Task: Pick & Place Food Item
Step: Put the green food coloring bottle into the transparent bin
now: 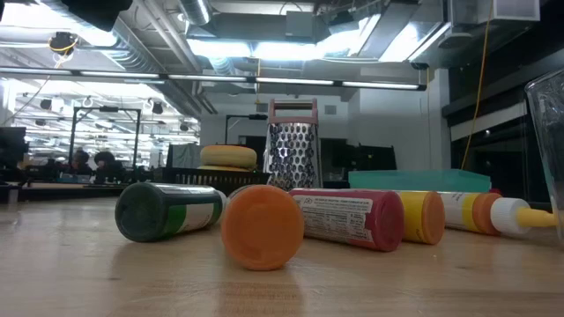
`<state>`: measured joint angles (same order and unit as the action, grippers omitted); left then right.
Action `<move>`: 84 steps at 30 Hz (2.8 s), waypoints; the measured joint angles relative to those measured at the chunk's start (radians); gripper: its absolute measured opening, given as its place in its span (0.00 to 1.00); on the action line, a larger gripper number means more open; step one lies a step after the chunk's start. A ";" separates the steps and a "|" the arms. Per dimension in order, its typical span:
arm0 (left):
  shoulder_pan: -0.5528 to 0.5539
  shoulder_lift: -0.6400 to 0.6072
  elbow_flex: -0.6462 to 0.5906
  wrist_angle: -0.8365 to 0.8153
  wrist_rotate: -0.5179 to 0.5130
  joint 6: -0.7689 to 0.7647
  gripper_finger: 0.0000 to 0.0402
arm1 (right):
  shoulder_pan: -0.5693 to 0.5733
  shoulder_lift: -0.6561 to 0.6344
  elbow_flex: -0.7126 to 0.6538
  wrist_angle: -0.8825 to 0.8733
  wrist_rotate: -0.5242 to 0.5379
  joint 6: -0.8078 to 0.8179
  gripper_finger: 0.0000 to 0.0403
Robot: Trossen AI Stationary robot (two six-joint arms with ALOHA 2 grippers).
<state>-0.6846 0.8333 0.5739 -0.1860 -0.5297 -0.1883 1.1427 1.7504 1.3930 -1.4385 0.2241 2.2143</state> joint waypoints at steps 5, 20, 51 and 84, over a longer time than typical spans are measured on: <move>0.000 0.000 0.000 0.000 -0.002 0.004 0.50 | 0.000 -0.012 0.000 -0.002 0.000 0.000 0.44; 0.000 0.000 0.000 0.011 -0.053 0.045 0.50 | -0.055 -0.163 0.002 -0.116 0.301 -0.069 0.44; 0.123 0.539 0.000 0.061 -0.011 -0.925 0.51 | -0.639 -0.228 0.002 0.463 0.863 -1.298 0.44; 0.209 1.257 1.036 -0.793 0.253 -1.331 0.51 | -0.751 -0.228 0.002 0.432 0.649 -1.754 0.44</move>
<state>-0.4757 2.0906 1.6098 -0.9788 -0.2767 -1.5194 0.3916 1.5223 1.3949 -1.0069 0.8735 0.4600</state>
